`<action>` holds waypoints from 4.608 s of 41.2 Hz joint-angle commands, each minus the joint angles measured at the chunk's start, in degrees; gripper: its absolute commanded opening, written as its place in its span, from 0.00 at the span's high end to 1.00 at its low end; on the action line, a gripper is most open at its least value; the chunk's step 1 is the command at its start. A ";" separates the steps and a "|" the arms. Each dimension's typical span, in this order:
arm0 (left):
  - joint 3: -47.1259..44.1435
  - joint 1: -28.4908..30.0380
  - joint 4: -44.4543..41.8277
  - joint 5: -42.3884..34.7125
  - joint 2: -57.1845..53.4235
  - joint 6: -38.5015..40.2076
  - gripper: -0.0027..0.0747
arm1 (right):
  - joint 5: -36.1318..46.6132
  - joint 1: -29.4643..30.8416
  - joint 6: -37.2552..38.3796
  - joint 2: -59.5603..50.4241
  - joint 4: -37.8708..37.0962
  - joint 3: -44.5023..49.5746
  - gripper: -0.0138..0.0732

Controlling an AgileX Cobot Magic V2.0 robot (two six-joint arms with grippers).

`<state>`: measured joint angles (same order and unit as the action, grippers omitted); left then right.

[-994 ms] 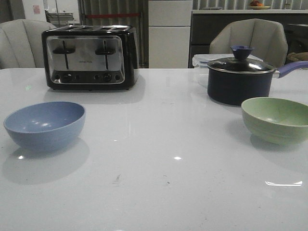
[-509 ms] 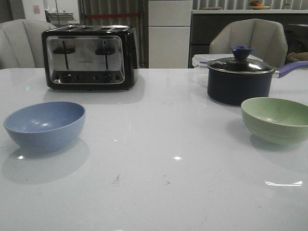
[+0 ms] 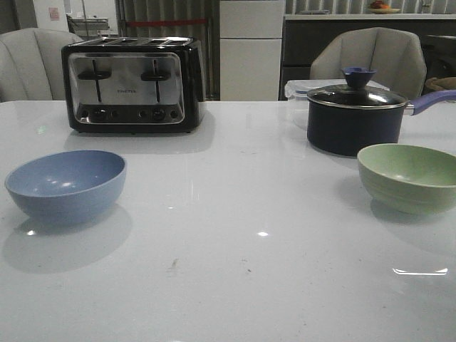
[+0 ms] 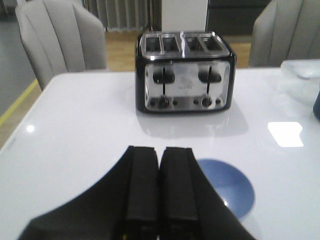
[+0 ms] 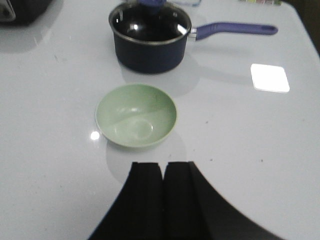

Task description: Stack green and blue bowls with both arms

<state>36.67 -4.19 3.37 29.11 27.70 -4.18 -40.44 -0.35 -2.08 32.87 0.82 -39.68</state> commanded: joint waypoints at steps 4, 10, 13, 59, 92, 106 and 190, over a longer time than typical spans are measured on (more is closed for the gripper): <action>1.41 -0.19 0.36 -0.52 5.36 0.59 0.85 | 2.32 0.20 -0.44 6.50 0.06 -1.73 0.81; 0.90 -0.19 0.36 -0.24 9.21 0.59 0.84 | 1.68 0.20 -0.44 11.36 0.06 -1.32 0.81; 0.90 -0.19 0.36 0.31 10.82 0.59 0.81 | 1.35 0.20 -0.44 13.62 0.06 -1.32 0.75; 0.90 -0.19 0.36 -0.01 13.45 0.04 0.21 | 3.26 10.50 -12.24 62.28 19.72 -26.33 0.24; 0.90 -0.19 0.36 -1.07 13.45 0.04 0.21 | 2.31 9.44 -14.31 68.19 19.45 -33.16 0.70; 0.90 -0.19 0.36 -1.07 13.45 0.04 0.21 | 1.73 -4.14 -16.46 63.12 19.41 -33.22 0.70; 0.90 -0.19 0.60 -1.59 13.45 0.04 0.21 | 3.91 -27.43 -17.96 11.22 15.78 -1.18 0.28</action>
<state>35.86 -4.19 3.37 31.99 41.02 -4.18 -39.30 -27.87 -20.14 46.73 16.28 -41.02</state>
